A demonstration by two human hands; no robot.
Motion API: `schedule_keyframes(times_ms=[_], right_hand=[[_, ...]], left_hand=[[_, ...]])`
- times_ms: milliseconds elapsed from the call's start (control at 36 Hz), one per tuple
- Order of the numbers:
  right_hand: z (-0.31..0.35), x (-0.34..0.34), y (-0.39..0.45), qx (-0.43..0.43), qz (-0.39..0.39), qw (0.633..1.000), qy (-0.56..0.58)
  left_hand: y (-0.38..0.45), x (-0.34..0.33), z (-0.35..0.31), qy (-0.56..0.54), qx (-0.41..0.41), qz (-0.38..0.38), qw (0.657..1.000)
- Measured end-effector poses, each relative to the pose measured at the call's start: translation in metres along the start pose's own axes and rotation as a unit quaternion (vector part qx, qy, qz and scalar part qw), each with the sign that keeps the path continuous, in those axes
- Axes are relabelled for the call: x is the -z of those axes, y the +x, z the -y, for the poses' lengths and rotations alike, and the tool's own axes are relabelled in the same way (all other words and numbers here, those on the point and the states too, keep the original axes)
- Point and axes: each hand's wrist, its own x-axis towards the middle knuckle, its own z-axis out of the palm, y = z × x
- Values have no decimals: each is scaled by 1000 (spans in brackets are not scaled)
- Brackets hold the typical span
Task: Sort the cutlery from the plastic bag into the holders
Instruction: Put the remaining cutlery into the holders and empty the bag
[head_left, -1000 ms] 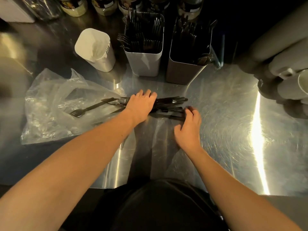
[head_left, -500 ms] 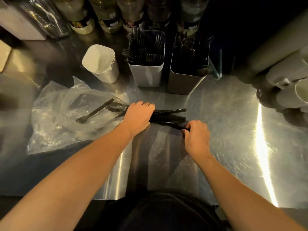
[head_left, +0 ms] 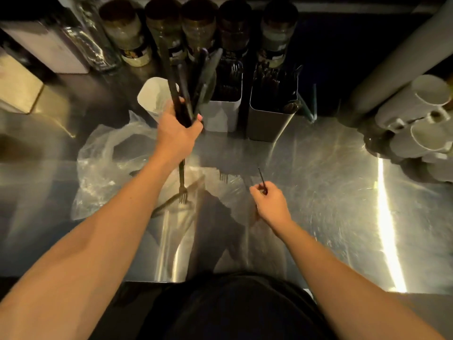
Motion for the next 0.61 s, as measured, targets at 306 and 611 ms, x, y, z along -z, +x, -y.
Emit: schedule_keyframes(times_ms=[306,611], right_hand=[[111,-22,-15,72,76,985,139],[96,-41,-10,18,61,982,175]], left_hand=[[14,40,-43,-357,26,-173,917],[18,40,-46,-475,88,-182,857]])
